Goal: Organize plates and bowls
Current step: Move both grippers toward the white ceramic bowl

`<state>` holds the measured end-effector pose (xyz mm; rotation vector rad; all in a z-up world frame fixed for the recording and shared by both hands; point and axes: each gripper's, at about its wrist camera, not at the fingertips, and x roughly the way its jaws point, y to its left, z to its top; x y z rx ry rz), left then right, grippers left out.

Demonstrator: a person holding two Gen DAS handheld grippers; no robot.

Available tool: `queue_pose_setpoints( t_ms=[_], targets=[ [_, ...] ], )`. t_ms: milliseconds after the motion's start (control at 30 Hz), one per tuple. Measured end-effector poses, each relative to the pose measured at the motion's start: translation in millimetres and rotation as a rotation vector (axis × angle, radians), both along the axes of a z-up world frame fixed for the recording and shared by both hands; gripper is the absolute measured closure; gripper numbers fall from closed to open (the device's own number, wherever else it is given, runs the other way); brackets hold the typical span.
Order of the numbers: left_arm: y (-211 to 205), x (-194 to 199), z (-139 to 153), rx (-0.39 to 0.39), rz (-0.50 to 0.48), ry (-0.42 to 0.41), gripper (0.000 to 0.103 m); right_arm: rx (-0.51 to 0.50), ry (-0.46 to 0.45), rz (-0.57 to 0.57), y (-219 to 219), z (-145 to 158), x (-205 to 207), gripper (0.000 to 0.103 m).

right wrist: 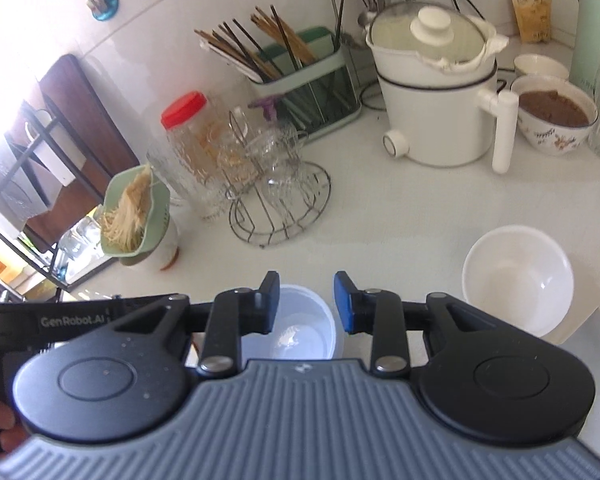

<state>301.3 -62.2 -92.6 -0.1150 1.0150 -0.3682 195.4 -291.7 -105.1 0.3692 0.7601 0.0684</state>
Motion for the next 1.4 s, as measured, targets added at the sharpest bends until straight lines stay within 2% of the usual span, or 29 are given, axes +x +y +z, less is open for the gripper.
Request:
queue_pose_setpoints(
  t_ms=[400, 767, 1400],
  targets=[
    [-32, -12, 32, -0.004, -0.026, -0.098, 0.06, -0.025, -0.083, -0.031, -16, 16, -17, 0.069],
    [-58, -21, 43, -0.007, -0.039, -0.124, 0.06, -0.026, -0.112, -0.06, -39, 19, -33, 0.069],
    [-114, -33, 33, 0.01, -0.083, -0.148, 0.06, -0.056, -0.125, -0.117, -86, 7, -48, 0.069]
  ],
)
